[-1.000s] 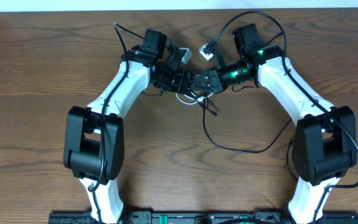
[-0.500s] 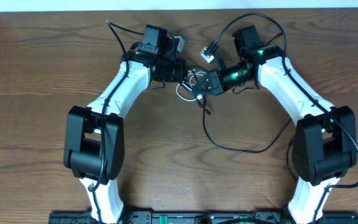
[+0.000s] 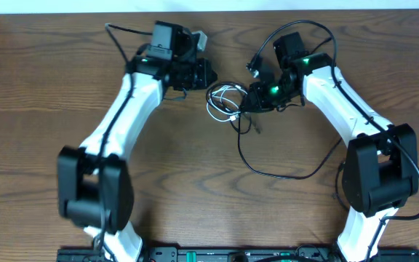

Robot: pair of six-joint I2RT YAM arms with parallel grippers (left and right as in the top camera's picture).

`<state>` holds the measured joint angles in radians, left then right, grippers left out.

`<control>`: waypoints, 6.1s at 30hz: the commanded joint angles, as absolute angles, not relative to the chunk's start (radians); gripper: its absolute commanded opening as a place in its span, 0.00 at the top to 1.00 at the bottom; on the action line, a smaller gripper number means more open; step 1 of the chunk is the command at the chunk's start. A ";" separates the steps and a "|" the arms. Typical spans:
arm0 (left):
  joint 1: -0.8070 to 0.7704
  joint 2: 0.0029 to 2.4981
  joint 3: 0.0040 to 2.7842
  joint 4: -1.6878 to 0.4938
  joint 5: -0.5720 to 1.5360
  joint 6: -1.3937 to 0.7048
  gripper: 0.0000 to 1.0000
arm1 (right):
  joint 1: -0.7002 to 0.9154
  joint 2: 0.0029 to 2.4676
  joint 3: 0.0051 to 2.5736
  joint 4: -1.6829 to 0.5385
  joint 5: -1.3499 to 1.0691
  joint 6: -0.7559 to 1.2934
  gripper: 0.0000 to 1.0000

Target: Untangle cables

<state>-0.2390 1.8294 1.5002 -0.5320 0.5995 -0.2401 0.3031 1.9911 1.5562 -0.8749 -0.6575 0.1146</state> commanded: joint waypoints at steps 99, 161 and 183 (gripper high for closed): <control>-0.105 1.308 1.536 -0.318 0.601 -0.511 0.92 | 0.237 1.763 1.561 -0.723 -0.991 -0.002 0.12; 0.076 1.409 1.532 -0.691 0.502 -0.332 0.92 | -0.039 1.843 1.631 -0.918 -0.229 0.260 0.99; -0.197 1.679 1.478 -0.949 0.313 -0.237 0.68 | -0.193 1.853 1.626 -1.071 -0.096 0.359 0.40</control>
